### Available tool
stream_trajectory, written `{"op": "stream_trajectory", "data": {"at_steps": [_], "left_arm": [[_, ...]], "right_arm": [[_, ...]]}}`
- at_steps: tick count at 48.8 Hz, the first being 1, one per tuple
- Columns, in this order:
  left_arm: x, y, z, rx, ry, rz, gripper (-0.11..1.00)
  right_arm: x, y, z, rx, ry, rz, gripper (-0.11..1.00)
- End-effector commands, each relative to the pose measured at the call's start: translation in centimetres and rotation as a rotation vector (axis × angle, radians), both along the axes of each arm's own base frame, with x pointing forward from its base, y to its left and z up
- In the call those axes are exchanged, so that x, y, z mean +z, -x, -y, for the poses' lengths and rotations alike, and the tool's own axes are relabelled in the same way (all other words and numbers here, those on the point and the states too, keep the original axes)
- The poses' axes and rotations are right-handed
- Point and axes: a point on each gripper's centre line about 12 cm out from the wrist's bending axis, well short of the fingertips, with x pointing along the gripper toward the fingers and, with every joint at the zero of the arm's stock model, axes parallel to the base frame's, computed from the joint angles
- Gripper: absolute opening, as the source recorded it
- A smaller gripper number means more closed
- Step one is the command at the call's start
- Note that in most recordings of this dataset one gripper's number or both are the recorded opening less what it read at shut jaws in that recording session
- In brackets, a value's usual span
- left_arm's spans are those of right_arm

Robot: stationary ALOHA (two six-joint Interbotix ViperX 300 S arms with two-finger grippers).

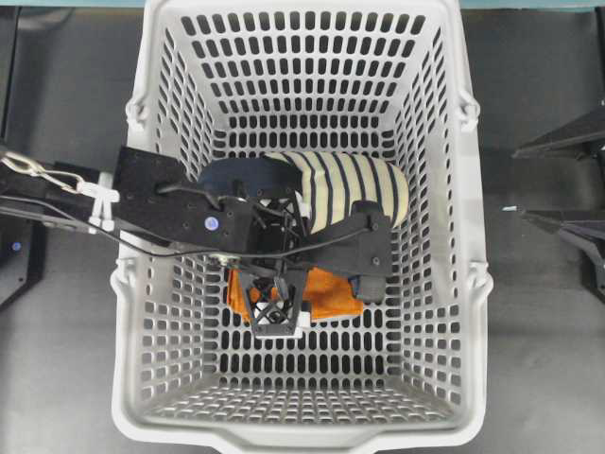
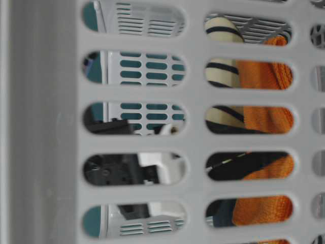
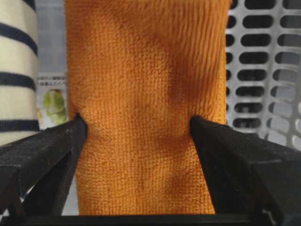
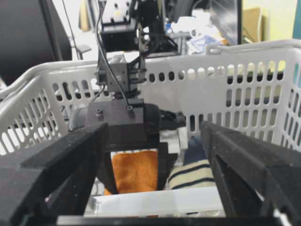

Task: Pick up the orange cloth from the shopping basket with the left arm.
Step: 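Lower the open left gripper onto the cloth's edge and close it, then lift the pinched orange cloth upward with the left gripper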

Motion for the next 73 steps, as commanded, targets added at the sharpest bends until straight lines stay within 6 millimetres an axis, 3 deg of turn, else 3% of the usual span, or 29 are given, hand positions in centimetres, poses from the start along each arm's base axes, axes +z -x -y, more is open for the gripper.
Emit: {"op": "stream_trajectory", "data": {"at_steps": [1,11,16,21,27,30,45,58,66,73], "left_arm": [[-0.2,0.0,-0.1,0.003,0.001,0.012,0.88],[-0.7,0.6,-0.1,0.001,-0.002,-0.003,0.86],[-0.4,0.4,0.1,-0.011,-0.004,0.005,0.79],[0.5,0.4,0.1,-0.012,-0.003,0.023,0.59],[2.5,0.3,0.0,-0.010,0.001,0.067,0.24],[3.7,0.3,-0.1,-0.008,0.003,0.087,0.14],[12.3,0.5,-0.2,0.003,0.008,0.146,0.14],[20.3,1.9,-0.4,0.016,0.009,0.149,0.14],[23.1,2.6,-0.4,0.018,0.012,0.158,0.14],[23.3,2.8,-0.5,0.021,0.010,0.147,0.14]], "right_arm": [[0.6,-0.1,-0.1,0.003,-0.002,0.014,0.75],[0.2,-0.1,0.0,0.001,-0.003,0.005,0.75],[0.2,-0.1,0.0,0.001,-0.003,0.005,0.75],[0.2,-0.1,-0.1,0.003,-0.003,0.005,0.75],[0.1,-0.1,0.0,0.001,-0.003,0.003,0.75],[0.1,-0.1,0.0,0.001,-0.003,0.002,0.75],[0.1,-0.1,0.0,0.001,-0.003,0.003,0.75],[0.0,-0.1,0.0,0.001,-0.003,0.000,0.75],[0.1,-0.1,0.0,0.001,-0.003,0.005,0.75],[0.2,0.0,0.0,0.001,-0.002,0.008,0.75]]}}
